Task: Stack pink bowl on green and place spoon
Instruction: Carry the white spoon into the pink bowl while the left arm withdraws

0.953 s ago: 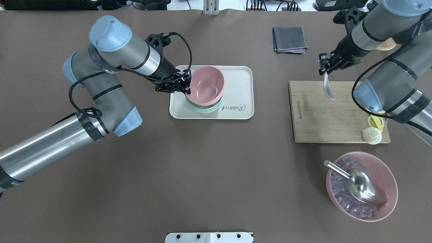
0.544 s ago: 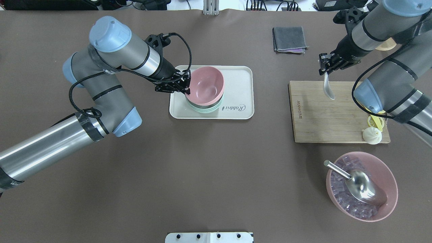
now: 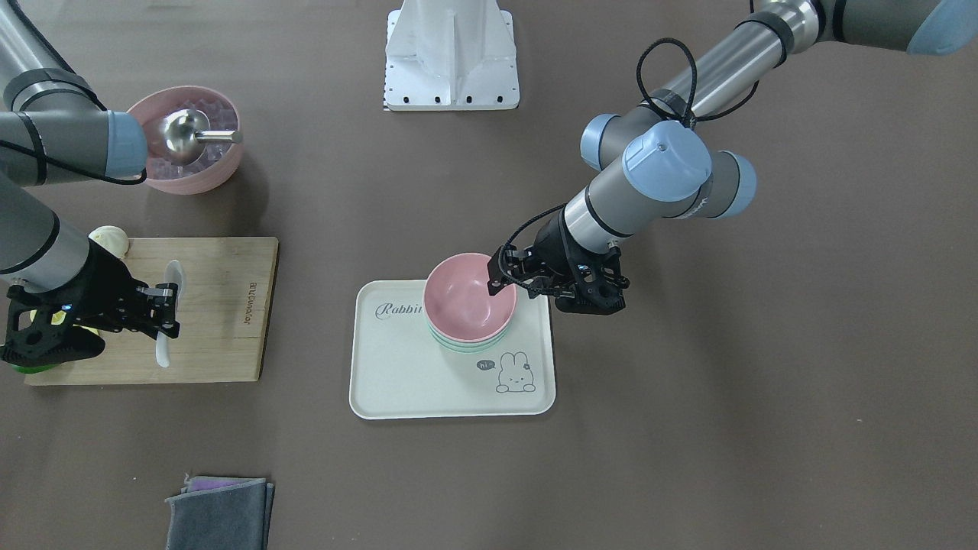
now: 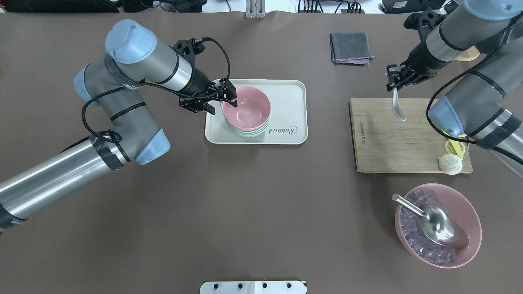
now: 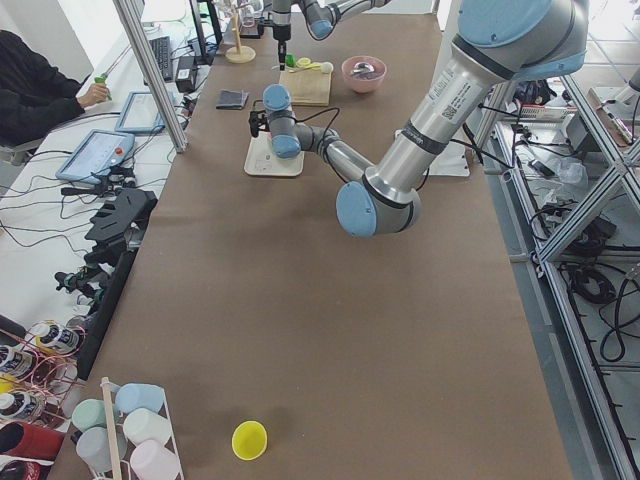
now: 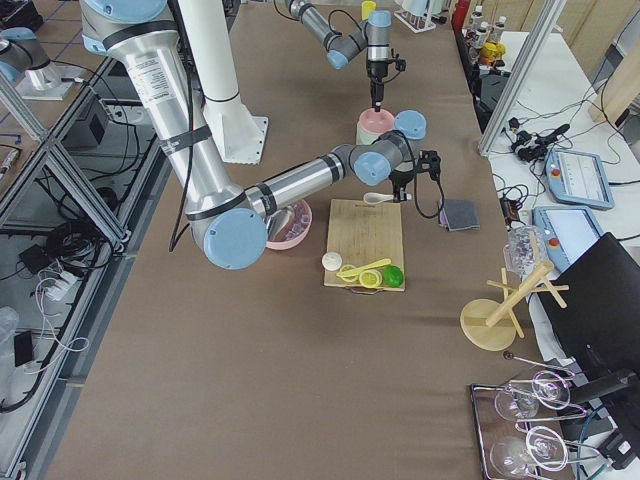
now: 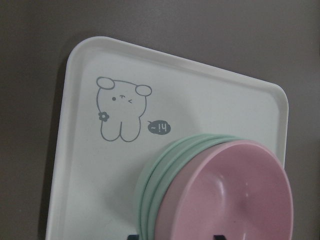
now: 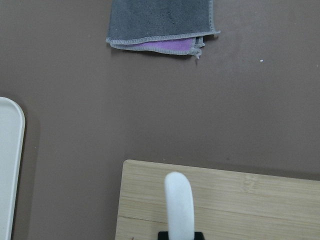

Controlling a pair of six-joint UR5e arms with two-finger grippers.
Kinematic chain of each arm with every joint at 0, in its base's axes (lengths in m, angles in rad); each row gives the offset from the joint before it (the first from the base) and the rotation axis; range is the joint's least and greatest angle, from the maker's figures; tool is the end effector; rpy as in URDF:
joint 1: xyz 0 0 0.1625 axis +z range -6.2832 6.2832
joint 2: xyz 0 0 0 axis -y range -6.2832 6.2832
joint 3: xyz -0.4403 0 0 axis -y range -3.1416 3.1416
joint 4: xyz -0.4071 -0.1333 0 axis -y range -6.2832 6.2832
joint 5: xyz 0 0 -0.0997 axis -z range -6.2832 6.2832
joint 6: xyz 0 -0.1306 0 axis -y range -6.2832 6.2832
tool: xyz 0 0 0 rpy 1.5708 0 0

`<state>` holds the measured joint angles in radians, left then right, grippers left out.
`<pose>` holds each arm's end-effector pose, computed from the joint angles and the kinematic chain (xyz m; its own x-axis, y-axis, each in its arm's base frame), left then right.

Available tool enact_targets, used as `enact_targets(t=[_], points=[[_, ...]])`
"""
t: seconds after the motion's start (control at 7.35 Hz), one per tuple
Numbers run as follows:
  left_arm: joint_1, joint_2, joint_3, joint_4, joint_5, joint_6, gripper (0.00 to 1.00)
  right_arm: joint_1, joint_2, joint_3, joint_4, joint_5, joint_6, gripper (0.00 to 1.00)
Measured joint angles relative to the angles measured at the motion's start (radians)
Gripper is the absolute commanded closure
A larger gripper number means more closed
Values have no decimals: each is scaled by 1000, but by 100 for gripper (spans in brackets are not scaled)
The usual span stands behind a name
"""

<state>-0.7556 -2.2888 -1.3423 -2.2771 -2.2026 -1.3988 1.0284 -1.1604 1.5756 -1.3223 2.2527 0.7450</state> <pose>0.5318 -0.5782 0.2485 0.2889 -0.0824 -0.9538 0.1055 0.9930 -0.0539 -0.3121 -0.6166 0.4205 0.6171 -0.0816 0.7826 -0.0160 0.9931 0.1162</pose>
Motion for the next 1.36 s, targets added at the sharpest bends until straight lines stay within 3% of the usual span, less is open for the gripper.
enact_targets(t=[0.41,0.82,1.36], points=[[-95,48,-26,6,-28,5,2,5,94,30,2,31,166,100],[-276,253,-145,12,-71,222,2,-80,250,12,60,18,426,100],[-401,478,-236,2,-76,370,2,-265,349,-113,288,-257,660,100]])
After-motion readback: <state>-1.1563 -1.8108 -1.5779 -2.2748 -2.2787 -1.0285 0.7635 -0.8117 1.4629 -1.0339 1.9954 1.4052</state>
